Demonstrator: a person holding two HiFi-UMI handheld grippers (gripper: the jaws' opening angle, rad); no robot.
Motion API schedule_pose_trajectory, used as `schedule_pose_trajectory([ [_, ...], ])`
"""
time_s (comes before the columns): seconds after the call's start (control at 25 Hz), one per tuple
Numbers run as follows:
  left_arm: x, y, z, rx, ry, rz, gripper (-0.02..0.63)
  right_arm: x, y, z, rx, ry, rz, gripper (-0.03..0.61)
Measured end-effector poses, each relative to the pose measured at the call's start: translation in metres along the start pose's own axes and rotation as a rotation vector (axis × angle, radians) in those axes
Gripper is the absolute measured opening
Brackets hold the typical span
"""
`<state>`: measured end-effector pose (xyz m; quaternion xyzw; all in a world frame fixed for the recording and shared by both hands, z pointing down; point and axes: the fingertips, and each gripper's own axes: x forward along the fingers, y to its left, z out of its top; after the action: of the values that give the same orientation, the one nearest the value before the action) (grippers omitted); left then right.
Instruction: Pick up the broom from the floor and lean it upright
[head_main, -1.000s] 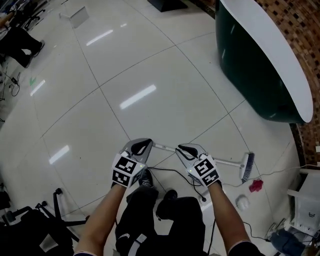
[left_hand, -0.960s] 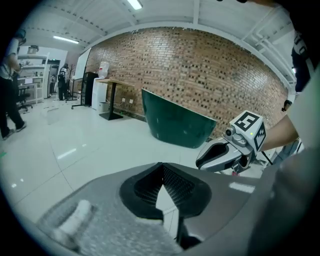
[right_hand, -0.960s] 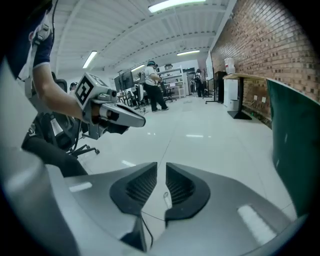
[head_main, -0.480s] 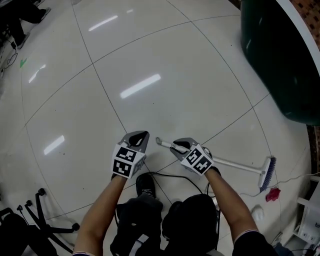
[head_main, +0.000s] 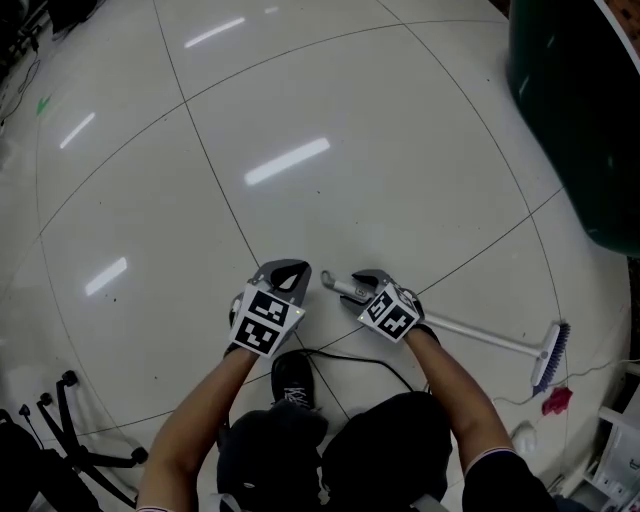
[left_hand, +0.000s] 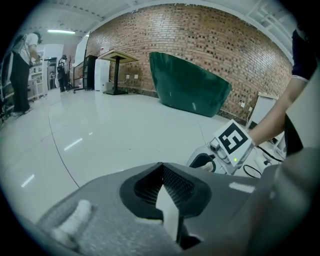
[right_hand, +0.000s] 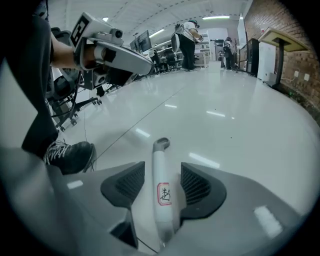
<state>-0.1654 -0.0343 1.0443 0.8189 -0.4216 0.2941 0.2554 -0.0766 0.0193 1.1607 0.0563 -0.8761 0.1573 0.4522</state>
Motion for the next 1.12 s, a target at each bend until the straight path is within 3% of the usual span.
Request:
schedule_pose_trajectory([
  [0.16,0.011,0.003,-0.006,-0.022,0.01,0.001,0.0,0.012,-0.001,-0.014,-0.088,0.045,-0.037,0.216],
  [0.28,0.016,0.001,-0.007,-0.028,0.015,-0.007,0.0,0.013,0.001,-0.017,-0.146,0.057,-0.05,0.17],
  [0.36,0.018,-0.002,-0.005,-0.026,0.015,-0.014,0.0,0.012,0.003,-0.016,-0.148,0.066,-0.029,0.103],
  [0.6,0.017,0.007,0.021,-0.011,-0.023,0.004,0.0,-0.023,-0.009,0.021,-0.105,-0.04,-0.028,0.1],
  [0.84,-0.01,0.023,0.089,0.02,-0.116,0.026,0.0,-0.102,-0.038,0.077,-0.092,-0.14,-0.126,0.1],
  [1.12,-0.073,0.0,0.181,0.118,-0.189,-0.008,0.0,-0.224,-0.044,0.154,-0.096,-0.263,-0.227,0.1],
])
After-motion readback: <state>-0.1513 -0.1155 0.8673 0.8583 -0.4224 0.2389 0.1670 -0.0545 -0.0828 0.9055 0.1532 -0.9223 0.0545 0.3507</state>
